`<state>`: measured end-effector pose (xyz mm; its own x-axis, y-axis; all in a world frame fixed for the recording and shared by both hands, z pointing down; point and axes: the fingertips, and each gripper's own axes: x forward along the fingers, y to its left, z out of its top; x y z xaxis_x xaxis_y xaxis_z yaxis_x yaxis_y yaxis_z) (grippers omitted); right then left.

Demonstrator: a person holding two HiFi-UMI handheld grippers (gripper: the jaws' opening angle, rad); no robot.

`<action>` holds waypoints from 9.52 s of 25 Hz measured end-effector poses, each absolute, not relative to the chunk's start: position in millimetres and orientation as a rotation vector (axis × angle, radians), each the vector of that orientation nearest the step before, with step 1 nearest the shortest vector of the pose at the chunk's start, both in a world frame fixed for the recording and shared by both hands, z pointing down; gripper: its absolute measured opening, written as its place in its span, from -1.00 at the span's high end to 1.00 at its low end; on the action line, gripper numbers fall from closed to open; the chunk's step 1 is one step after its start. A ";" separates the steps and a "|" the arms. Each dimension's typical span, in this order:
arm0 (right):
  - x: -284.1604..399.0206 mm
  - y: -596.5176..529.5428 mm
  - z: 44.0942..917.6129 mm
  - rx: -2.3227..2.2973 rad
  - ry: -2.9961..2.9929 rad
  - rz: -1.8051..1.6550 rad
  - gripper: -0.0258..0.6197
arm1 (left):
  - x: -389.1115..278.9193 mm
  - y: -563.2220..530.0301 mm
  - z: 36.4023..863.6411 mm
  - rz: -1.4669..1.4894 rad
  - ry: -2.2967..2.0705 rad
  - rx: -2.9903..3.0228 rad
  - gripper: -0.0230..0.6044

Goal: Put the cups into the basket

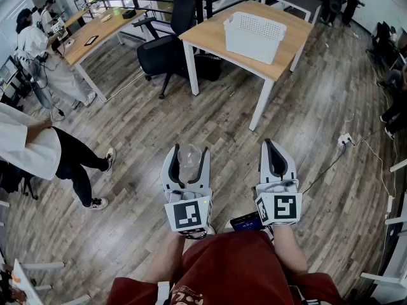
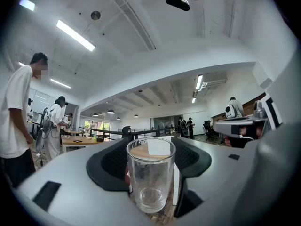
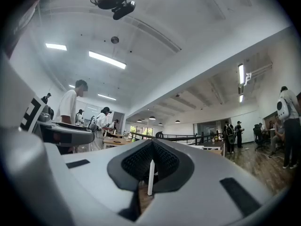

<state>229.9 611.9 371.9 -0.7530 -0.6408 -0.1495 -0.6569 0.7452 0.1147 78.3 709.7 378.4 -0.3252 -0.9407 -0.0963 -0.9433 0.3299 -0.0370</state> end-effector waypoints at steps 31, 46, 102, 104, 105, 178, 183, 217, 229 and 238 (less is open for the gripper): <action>288.8 561.1 397.2 -1.092 2.844 0.151 0.88 | 117.9 678.9 386.1 0.057 2.570 -1.749 0.01; 282.3 529.3 399.6 -1.163 2.867 0.220 0.88 | 105.8 632.8 401.3 0.048 2.554 -1.854 0.01; 131.0 342.4 378.3 -1.345 2.769 0.224 0.88 | -37.5 434.3 377.2 0.073 2.366 -2.090 0.01; 135.3 330.8 379.0 -1.349 2.764 0.216 0.88 | -34.0 422.3 375.7 0.071 2.363 -2.091 0.01; 137.6 324.9 379.0 -1.351 2.760 0.210 0.88 | -32.1 416.3 375.2 0.069 2.360 -2.093 0.01; 13.7 76.6 346.7 -1.476 2.662 0.271 0.88 | -159.5 137.7 358.8 0.129 2.226 -2.292 0.01; 15.3 46.7 349.2 -1.471 2.663 0.262 0.88 | -159.8 109.3 357.4 0.134 2.232 -2.282 0.01; 78.5 -131.9 325.2 -1.435 2.597 0.181 0.88 | -104.6 -77.3 323.1 0.143 2.187 -2.331 0.01; 82.7 -161.8 333.5 -1.562 2.561 0.146 0.88 | -95.2 -122.8 339.5 0.035 2.069 -2.477 0.01; 79.3 -160.5 333.8 -1.719 2.491 0.169 0.88 | -96.6 -140.7 359.6 -0.100 1.903 -2.654 0.01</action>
